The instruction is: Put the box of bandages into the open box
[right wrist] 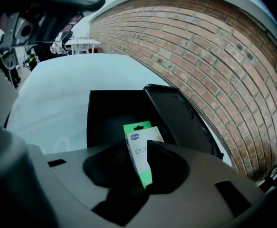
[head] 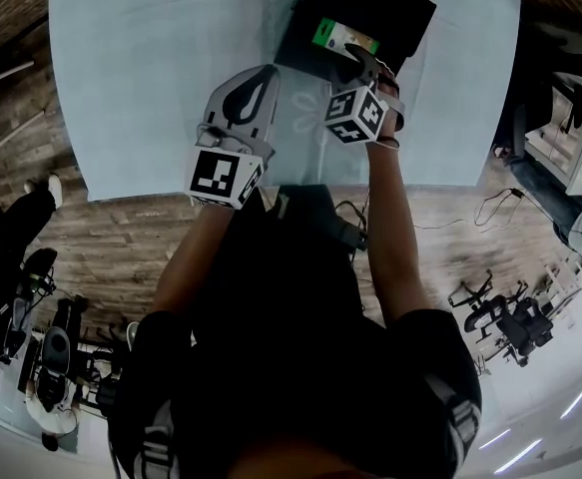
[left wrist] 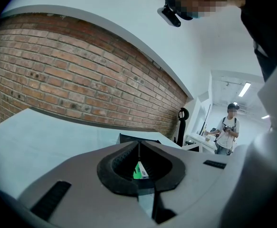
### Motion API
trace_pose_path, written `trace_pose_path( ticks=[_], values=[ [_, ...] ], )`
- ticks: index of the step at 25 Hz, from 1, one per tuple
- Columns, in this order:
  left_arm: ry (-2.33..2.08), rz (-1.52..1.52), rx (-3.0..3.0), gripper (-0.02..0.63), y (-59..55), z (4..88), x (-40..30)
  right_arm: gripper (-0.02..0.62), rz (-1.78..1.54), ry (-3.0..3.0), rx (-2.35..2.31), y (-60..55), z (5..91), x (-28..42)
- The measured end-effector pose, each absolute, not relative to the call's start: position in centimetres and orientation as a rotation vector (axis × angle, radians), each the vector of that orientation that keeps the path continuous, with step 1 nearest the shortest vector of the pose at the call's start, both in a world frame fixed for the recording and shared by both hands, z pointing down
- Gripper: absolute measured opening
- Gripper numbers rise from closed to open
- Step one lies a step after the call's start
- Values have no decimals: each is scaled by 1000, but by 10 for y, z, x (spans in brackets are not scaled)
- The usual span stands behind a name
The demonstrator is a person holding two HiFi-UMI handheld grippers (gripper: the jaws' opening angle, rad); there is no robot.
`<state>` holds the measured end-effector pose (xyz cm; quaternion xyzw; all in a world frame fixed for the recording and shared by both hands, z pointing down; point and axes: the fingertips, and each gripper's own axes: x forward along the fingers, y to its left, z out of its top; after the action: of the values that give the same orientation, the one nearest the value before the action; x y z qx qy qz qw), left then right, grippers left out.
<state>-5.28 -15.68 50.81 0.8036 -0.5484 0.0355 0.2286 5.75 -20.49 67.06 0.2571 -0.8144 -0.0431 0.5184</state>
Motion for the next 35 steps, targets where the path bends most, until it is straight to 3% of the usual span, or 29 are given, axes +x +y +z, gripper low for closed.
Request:
trace_pose_path(
  ticks=[20,35],
  values=[
    [-1505,68,2302,40,-133,464,-36,40,312,-2274,1128,-188,562,78],
    [-1502,78,2355,40,-89,432,-23,28,540,-2415,1401,-129,486,103]
  ],
)
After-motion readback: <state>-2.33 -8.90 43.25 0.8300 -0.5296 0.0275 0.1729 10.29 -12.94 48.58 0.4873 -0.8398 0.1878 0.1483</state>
